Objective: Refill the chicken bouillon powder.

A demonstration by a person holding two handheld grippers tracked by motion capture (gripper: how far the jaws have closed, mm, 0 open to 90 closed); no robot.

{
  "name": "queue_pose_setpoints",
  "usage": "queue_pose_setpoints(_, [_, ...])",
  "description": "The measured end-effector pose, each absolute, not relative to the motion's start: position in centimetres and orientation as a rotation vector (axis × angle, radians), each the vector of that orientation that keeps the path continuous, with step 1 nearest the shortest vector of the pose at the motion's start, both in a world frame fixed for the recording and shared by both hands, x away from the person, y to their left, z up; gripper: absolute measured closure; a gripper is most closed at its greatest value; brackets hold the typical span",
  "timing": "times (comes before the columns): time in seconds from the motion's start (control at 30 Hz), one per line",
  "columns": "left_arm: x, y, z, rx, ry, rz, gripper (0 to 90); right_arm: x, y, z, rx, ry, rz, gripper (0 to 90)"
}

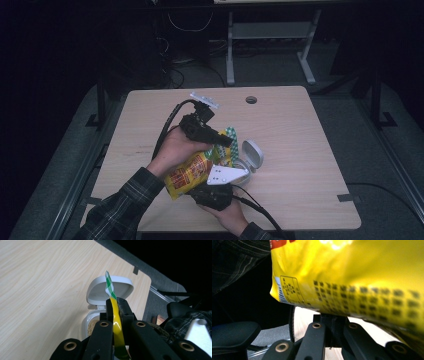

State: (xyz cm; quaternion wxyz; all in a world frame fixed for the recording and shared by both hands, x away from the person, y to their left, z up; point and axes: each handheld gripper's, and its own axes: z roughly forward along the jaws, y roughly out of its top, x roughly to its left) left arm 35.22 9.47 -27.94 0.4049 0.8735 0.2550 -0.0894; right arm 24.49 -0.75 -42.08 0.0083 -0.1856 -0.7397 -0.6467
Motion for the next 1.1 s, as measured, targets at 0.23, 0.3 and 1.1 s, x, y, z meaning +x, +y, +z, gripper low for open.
queue_pose_setpoints(0.23, [34.6,11.2,-27.2,2.161,0.63,-0.231,90.0,24.8,-0.9,-42.2,-0.613,-2.315,-2.004,90.0])
queue_pose_setpoints(0.3, [34.5,12.0,-27.1,2.149,0.627,-0.229,90.0,24.8,-0.9,-42.1,-0.621,-2.319,-2.002,90.0])
queue_pose_setpoints(1.1, [33.7,19.2,-26.2,1.987,0.642,-0.172,90.0,25.3,-1.2,-42.2,-0.692,-2.348,-1.98,90.0])
